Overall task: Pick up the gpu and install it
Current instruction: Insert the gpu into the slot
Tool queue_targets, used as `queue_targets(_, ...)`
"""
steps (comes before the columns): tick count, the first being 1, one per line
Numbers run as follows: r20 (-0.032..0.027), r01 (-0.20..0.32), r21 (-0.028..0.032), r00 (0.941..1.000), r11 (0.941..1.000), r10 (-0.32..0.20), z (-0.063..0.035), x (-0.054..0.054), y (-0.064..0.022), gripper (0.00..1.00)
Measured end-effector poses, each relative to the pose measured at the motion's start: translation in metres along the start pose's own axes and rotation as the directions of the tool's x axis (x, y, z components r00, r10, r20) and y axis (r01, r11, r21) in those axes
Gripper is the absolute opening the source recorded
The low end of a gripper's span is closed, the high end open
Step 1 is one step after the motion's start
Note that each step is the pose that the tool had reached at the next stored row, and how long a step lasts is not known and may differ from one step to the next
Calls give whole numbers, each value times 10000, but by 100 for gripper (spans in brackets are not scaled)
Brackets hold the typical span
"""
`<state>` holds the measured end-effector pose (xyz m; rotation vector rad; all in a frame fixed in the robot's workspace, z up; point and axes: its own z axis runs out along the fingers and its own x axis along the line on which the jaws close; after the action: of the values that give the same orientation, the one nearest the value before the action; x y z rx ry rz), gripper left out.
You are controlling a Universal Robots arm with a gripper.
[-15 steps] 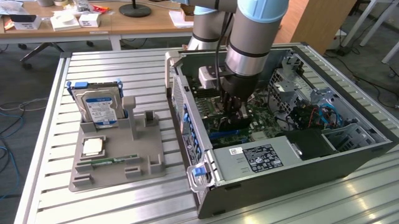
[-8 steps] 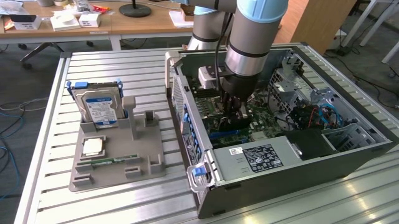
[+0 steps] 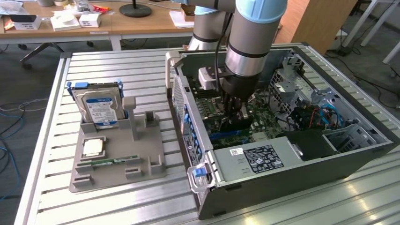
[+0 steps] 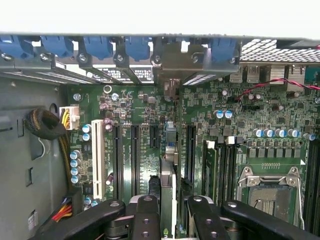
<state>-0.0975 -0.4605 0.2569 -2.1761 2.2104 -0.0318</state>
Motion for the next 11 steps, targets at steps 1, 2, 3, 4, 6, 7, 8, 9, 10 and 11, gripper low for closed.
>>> queue_targets(1,2,2,24,10000,10000,-2,0,0,20,26)
queue_targets(2,3,4,49,10000,10000,-4,1,0,38,26)
queue_targets(3,3,4,70,10000,10000,-4,1,-1,43,26)
queue_targets(4,4,1,100,10000,10000,-1,2,-1,45,26)
queue_targets(6,4,2,144,10000,9999,-2,2,0,46,26)
queue_targets(7,5,2,163,10000,9999,-2,2,-1,46,26)
queue_targets(8,5,1,180,10000,9998,-1,2,0,46,26)
queue_targets(9,5,2,197,10000,9998,-2,2,0,46,26)
queue_targets(10,6,3,212,10000,9998,-3,3,-1,46,26)
queue_targets(11,6,5,224,10000,9997,-5,3,-1,45,26)
